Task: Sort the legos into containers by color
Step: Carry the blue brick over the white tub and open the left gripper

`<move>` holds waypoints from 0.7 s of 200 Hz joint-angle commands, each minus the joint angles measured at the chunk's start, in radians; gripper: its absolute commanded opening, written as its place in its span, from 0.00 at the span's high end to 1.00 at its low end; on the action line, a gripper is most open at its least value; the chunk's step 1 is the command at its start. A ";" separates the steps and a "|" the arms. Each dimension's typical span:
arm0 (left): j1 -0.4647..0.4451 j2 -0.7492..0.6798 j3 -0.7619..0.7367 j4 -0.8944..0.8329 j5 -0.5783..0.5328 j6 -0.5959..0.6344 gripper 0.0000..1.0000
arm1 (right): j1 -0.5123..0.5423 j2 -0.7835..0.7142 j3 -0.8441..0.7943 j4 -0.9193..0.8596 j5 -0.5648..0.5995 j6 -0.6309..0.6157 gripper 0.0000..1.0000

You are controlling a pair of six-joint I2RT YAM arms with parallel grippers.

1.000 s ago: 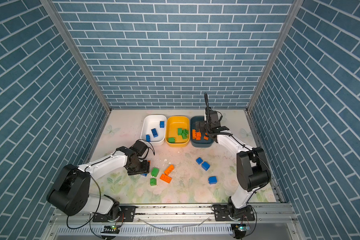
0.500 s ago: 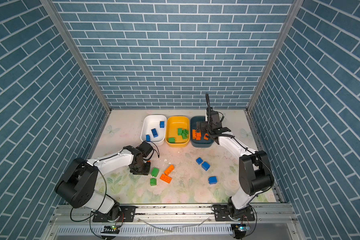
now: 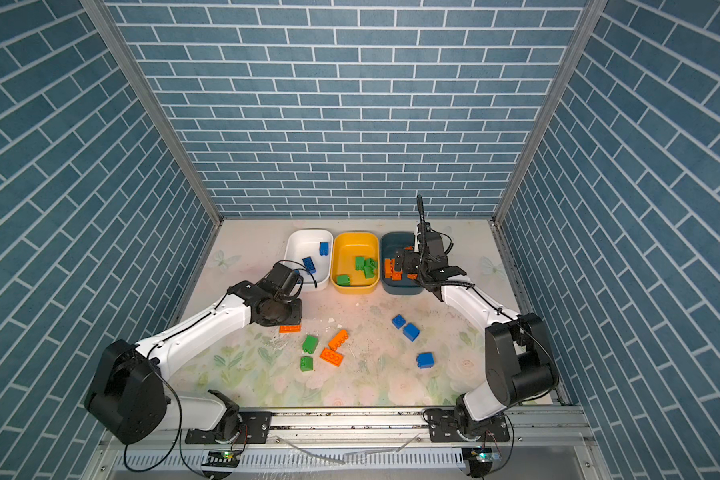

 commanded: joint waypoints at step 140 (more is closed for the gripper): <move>0.132 0.626 0.666 0.032 -0.040 -0.014 0.68 | 0.010 -0.217 -0.193 0.100 -0.179 -0.004 0.01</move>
